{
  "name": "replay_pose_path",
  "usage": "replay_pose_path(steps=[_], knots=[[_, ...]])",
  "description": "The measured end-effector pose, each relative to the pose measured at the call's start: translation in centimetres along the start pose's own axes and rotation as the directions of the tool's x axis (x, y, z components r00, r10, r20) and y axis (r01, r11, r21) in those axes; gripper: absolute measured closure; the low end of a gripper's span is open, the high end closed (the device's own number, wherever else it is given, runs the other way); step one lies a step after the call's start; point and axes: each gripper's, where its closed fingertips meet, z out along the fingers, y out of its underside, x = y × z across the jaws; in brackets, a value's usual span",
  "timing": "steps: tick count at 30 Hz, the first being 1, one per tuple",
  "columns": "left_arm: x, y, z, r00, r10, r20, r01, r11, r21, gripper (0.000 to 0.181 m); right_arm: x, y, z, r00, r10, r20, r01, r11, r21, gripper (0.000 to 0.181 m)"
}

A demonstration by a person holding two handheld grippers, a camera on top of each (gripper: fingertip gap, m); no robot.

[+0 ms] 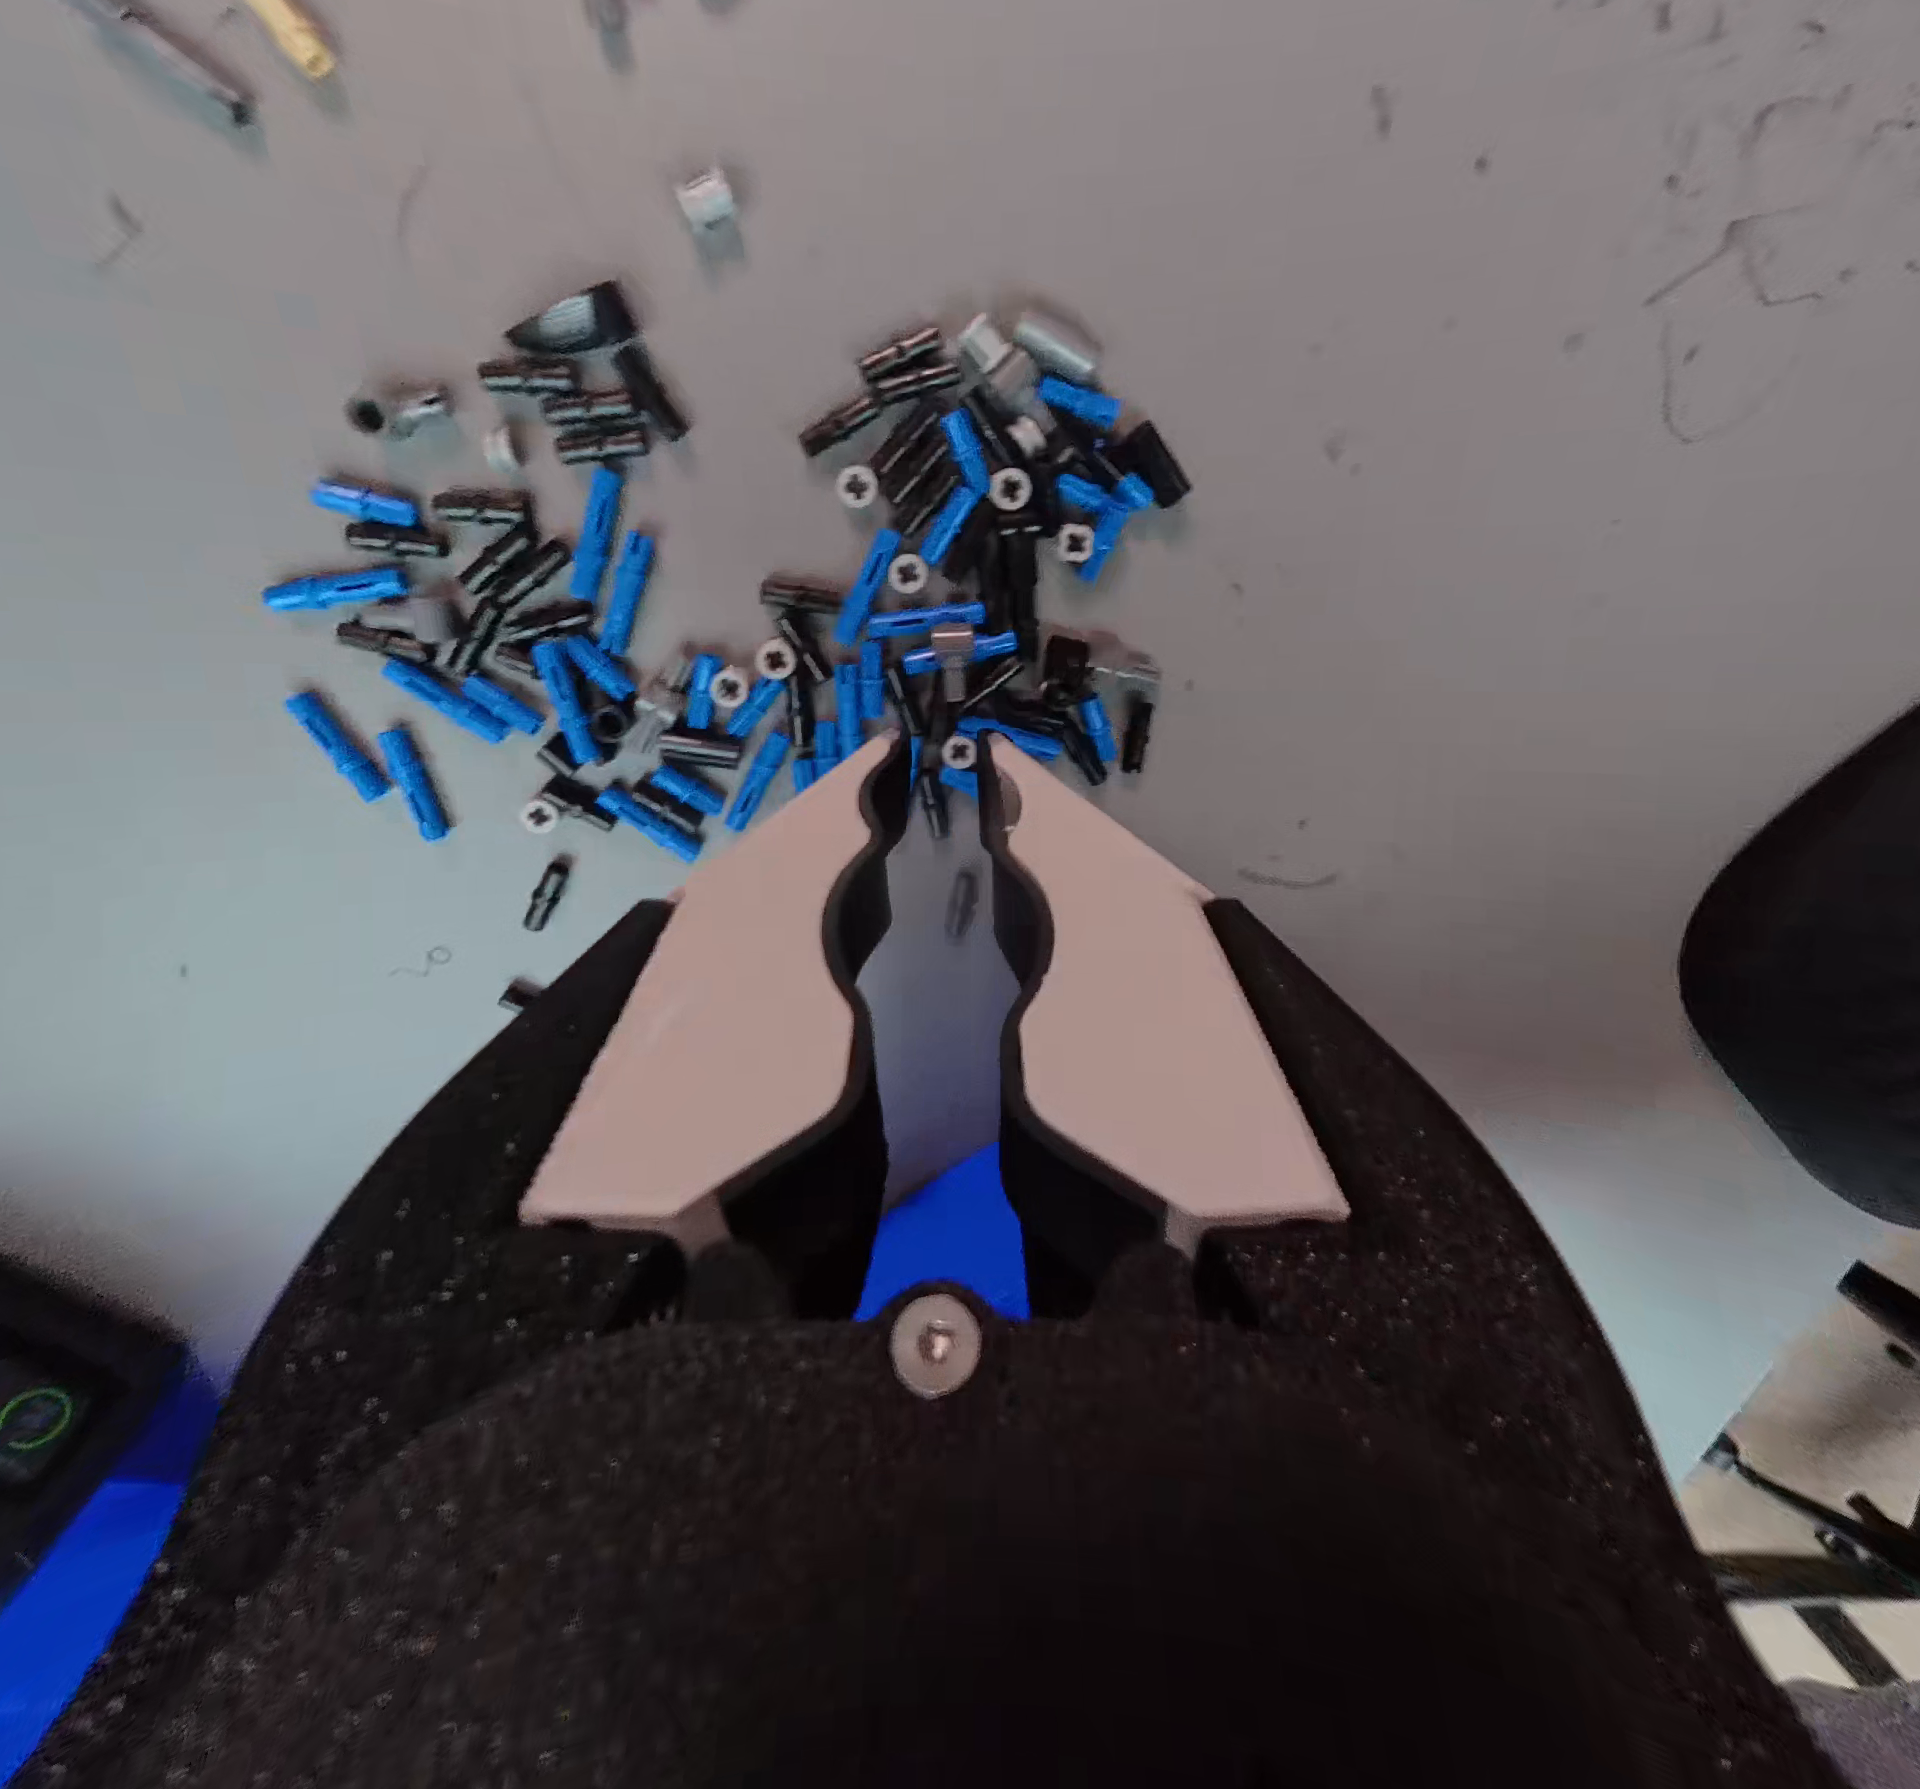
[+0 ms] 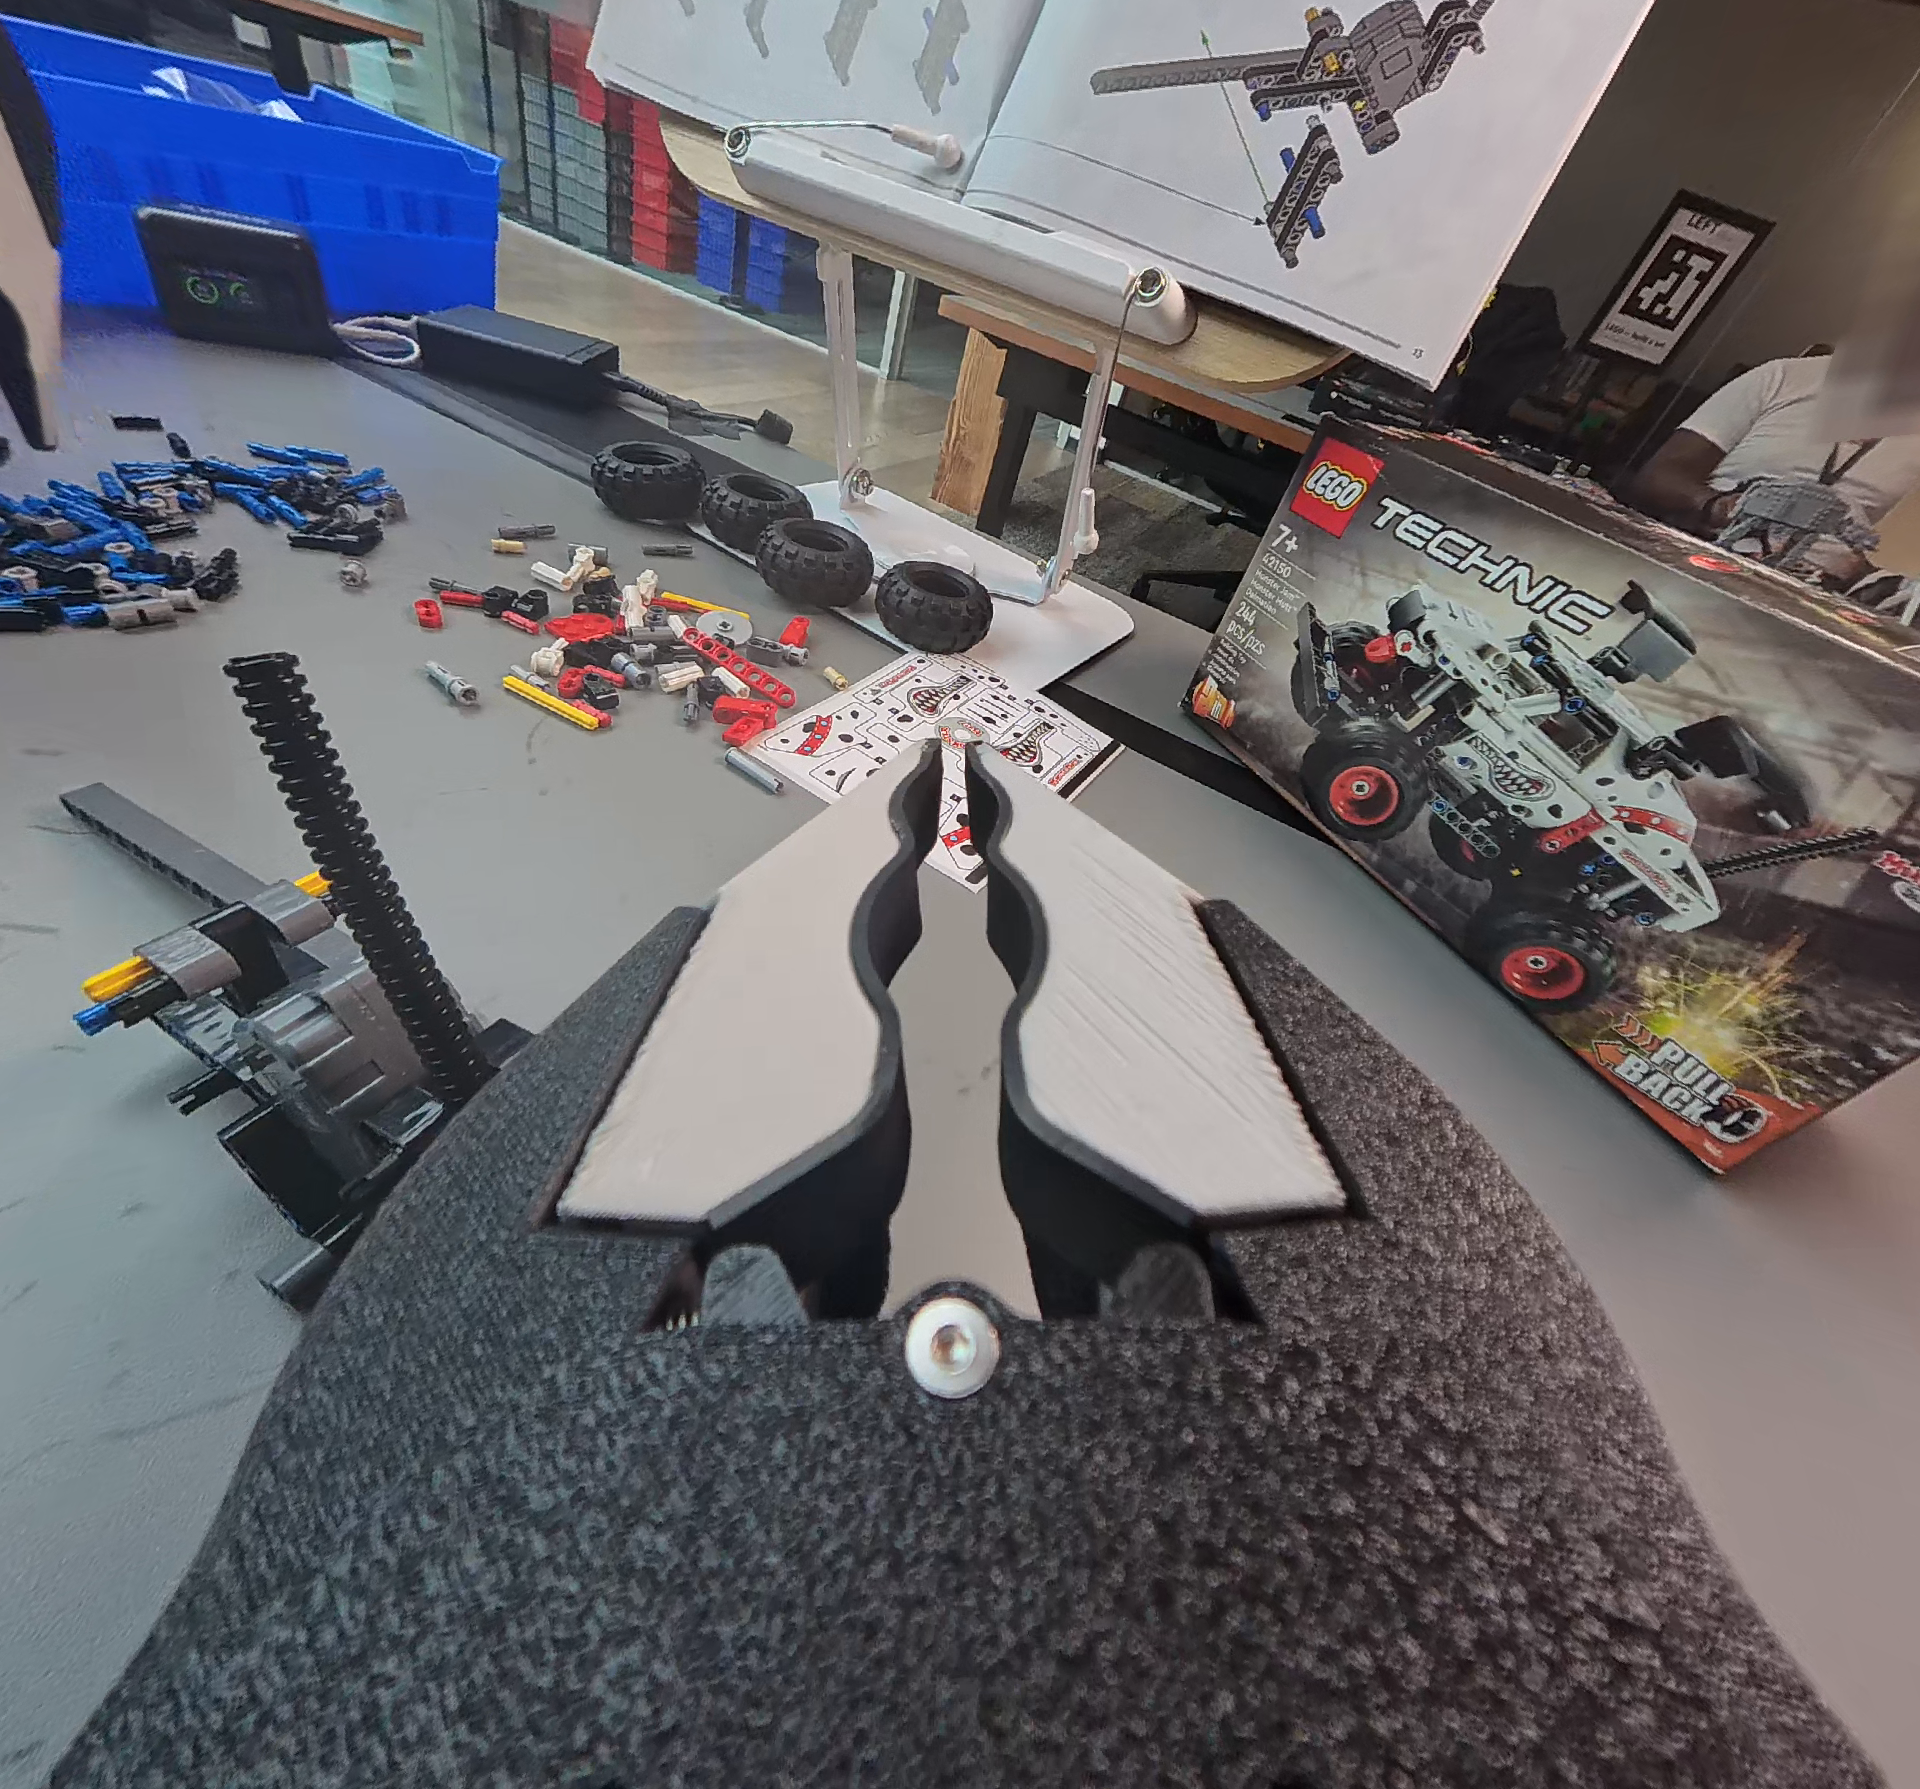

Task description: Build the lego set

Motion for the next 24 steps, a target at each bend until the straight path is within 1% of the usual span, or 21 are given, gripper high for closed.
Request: replay_pose_path(steps=[1, 3, 5, 9, 12, 13, 15, 16, 18, 22, 24], knots=[[0.9, -0.3, 0.1, 0.999, 0.031, -0.007, -0.031, 0.999, -0.02, 0.168, 0.0, 0.0, 0.0, 1.0, 0.001, -0.001, -0.001, 1.0, 0.0, 0.177], [1.6, -0.7, 0.4, 0.996, 0.084, 0.013, -0.083, 0.995, -0.064, 0.167, 0.0, 0.0, 0.0, 1.0, 0.001, -0.003, -0.001, 1.0, 0.002, 0.177], [1.8, -1.1, 0.8, 0.995, 0.101, 0.026, -0.098, 0.991, -0.089, 0.166, 0.0, 0.0, 0.0, 1.0, -0.001, 0.0, 0.001, 1.0, 0.001, 0.177], [3.1, -1.2, 1.6, 0.991, 0.131, -0.022, -0.133, 0.983, -0.129, 0.166, 0.0, -0.3, -0.2, 1.0, -0.008, -0.001, 0.008, 1.0, 0.008, 0.177], [4.2, -0.6, 2.2, 0.984, 0.171, -0.045, -0.177, 0.968, -0.179, 0.167, 0.2, -0.4, -0.3, 1.0, -0.006, -0.002, 0.006, 1.0, 0.014, 0.177], [4.1, -0.4, 2.4, 0.983, 0.181, -0.033, -0.184, 0.963, -0.196, 0.166, 0.2, -0.4, -0.2, 1.0, -0.002, -0.001, 0.002, 1.0, 0.014, 0.177], [3.8, -0.6, 2.5, 0.982, 0.189, -0.002, -0.186, 0.964, -0.192, 0.168, 0.1, -0.3, -0.2, 1.0, 0.001, 0.003, -0.001, 1.0, 0.013, 0.177], [3.7, -0.6, 2.5, 0.982, 0.189, 0.006, -0.184, 0.964, -0.194, 0.17, 0.1, -0.3, -0.1, 1.0, 0.001, 0.005, -0.001, 1.0, 0.013, 0.177], [3.2, -0.3, 2.5, 0.978, 0.207, 0.034, -0.195, 0.958, -0.212, 0.18, 0.0, -0.3, -0.1, 1.0, -0.002, 0.007, 0.002, 1.0, 0.012, 0.177], [2.4, 0.1, 1.9, 0.981, 0.182, 0.06, -0.165, 0.962, -0.217, 0.181, 0.1, -0.3, -0.2, 1.0, -0.002, 0.004, 0.002, 1.0, 0.011, 0.177], [1.6, 0.0, 1.2, 0.984, 0.159, 0.085, -0.14, 0.971, -0.195, 0.176, 0.1, -0.2, -0.2, 1.0, 0.002, 0.004, -0.002, 1.0, 0.009, 0.177]])
